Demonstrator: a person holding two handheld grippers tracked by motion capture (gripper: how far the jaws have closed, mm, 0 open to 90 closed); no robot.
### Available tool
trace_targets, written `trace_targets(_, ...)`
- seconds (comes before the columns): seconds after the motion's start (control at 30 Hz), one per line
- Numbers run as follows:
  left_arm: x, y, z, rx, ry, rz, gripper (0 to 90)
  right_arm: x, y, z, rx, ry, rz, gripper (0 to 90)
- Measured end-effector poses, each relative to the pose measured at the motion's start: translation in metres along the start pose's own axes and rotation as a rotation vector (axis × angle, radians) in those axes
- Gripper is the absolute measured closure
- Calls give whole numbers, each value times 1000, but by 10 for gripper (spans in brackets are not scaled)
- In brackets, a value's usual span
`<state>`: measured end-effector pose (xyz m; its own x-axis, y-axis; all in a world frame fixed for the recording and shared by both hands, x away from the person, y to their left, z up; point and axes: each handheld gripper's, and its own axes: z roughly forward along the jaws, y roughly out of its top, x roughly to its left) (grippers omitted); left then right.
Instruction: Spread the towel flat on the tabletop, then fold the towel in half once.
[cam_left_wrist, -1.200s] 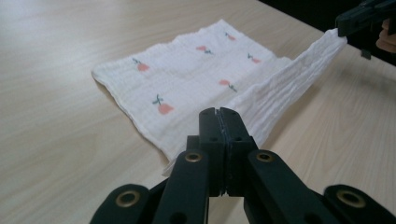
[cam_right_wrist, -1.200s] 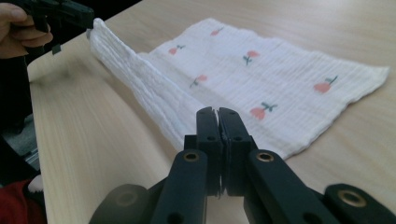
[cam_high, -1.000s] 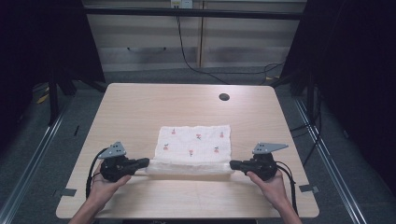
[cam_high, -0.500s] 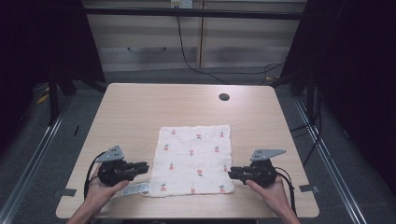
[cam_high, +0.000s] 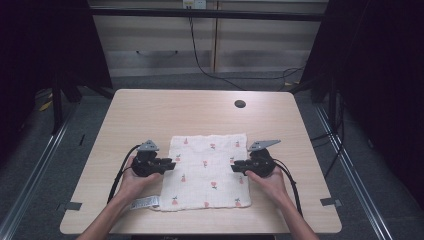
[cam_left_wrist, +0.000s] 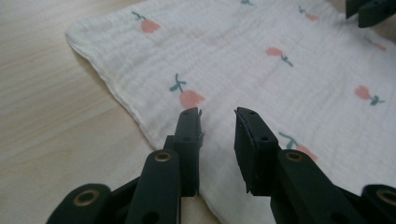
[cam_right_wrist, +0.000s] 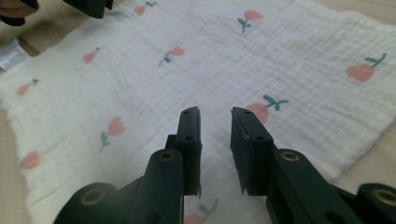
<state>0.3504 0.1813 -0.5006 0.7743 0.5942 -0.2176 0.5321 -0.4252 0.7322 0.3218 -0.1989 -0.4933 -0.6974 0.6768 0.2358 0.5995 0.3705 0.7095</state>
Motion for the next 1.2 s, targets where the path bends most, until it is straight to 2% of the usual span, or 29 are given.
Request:
trace_targets(0.07,0,-1,1,6,13,12,711,-1,-3,5,8,1,8,725)
trace_targets(0.13,1,-3,4,3,11,19,714,-1,-5,8,27,-7,-9,725)
trace_targets(0.2,3,-3,4,-1,19,9,724,-1,-7,8,30,1,14,725)
trace_targets(0.27,2,-4,3,7,24,30,724,0,-8,7,31,4,5,726)
trace_targets(0.4,1,-7,-1,8,19,32,723,4,-12,3,38,16,0,731)
trace_targets(0.53,-3,-12,-5,8,7,34,723,10,-18,-2,46,22,-7,731)
trace_targets(0.67,-12,-17,-10,23,7,58,722,16,-20,-4,53,33,-14,726)
trace_targets(0.8,-16,-23,-16,25,10,52,721,21,-21,-4,68,42,-24,724)
trace_targets(0.9,-20,-27,-21,33,7,53,717,27,-25,-6,61,64,-4,709)
trace_targets(0.97,-21,-29,-22,31,5,66,712,31,-25,-7,78,51,-25,692)
trace_targets(1.07,-18,-29,-22,24,-8,53,713,31,-20,-11,43,62,-20,690)
trace_targets(1.2,-15,-28,-21,19,-9,44,719,18,-7,-16,-15,22,-3,682)
